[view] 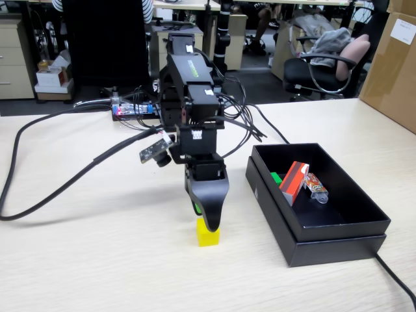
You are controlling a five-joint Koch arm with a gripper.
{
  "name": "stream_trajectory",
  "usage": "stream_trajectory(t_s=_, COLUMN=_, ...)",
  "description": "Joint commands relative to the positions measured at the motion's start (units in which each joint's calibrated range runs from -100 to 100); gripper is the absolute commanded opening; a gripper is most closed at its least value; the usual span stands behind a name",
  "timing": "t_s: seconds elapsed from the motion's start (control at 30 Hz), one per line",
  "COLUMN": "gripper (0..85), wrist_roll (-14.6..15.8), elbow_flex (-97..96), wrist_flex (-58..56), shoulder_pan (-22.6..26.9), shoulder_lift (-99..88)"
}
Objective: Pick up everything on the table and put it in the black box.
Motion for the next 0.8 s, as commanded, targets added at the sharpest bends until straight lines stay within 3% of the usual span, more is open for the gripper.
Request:
stream_trajectory(t_s=0.0, gripper=45.7, wrist_roll=0.15, elbow_flex=6.42, wrist_flex=3.24, shoulder_pan=0.1, shoulder_lift=1.37)
stream_trajectory(t_s=0.23, gripper=42.0, wrist_roll=0.54, elbow_flex=8.05, wrist_flex=3.33, shoulder_pan=0.44, shoulder_lift=4.92)
stream_trajectory(t_s=0.57, gripper=6.9, wrist_roll=0.83, elbow_flex=8.41, wrist_flex=3.33, shoulder_pan=0.24, shoulder_lift=6.87)
stream_trajectory(t_s=0.77, gripper=6.8, wrist_roll=0.88, elbow_flex=8.14, wrist_flex=3.07, shoulder_pan=0.0, shoulder_lift=3.89)
